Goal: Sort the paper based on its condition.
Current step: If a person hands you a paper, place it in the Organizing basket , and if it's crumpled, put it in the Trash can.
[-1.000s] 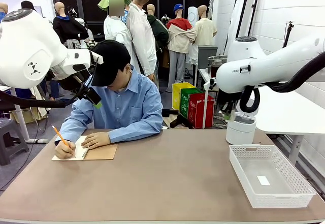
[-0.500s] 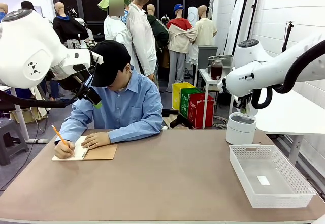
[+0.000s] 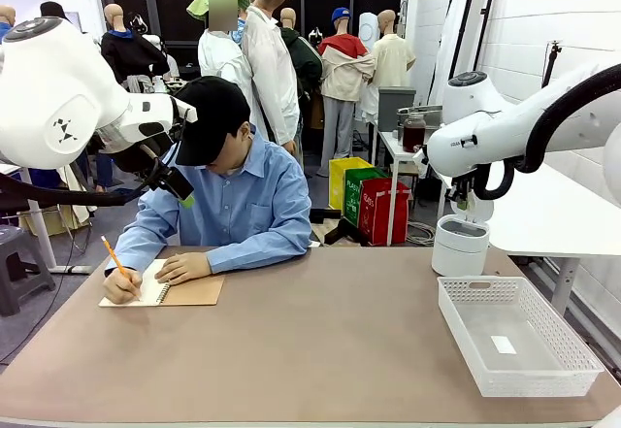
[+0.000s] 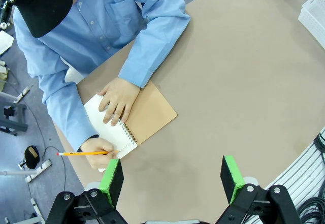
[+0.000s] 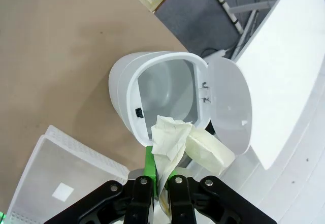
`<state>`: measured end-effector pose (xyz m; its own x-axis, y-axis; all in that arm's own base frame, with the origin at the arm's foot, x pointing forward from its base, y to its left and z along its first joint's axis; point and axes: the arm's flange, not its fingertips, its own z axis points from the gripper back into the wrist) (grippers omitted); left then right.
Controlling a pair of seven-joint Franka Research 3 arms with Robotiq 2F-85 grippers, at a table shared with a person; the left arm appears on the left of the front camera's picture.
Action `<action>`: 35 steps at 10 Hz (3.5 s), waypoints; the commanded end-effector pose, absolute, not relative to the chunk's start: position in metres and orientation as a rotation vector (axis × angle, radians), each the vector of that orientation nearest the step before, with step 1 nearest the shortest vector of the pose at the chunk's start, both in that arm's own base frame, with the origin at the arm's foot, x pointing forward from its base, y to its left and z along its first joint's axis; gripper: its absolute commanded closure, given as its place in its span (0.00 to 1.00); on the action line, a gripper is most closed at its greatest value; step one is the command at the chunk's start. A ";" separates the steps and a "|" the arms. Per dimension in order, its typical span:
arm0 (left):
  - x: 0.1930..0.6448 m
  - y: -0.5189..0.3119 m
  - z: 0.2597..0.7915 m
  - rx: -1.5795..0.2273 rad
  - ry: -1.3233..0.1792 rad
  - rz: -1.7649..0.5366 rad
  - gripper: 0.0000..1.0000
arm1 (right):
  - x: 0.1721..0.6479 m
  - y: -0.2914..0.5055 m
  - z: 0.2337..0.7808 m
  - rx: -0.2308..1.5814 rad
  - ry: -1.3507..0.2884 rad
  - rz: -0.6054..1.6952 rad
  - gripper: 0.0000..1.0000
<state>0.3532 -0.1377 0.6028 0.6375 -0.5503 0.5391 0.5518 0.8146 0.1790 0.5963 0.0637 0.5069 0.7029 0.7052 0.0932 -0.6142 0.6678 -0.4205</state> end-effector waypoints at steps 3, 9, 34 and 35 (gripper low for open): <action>0.353 -0.137 0.604 -0.005 -0.617 -0.636 0.00 | 0.608 0.059 0.500 -0.401 -0.275 0.754 1.00; 0.353 -0.137 0.604 -0.005 -0.617 -0.636 0.00 | 0.631 0.060 0.469 -0.472 -0.264 0.848 1.00; 0.353 -0.137 0.604 -0.005 -0.617 -0.636 0.00 | 0.642 0.063 0.457 -0.459 -0.208 0.896 0.00; 0.353 -0.137 0.604 -0.005 -0.617 -0.636 0.00 | 0.642 0.063 0.457 -0.459 -0.208 0.896 0.00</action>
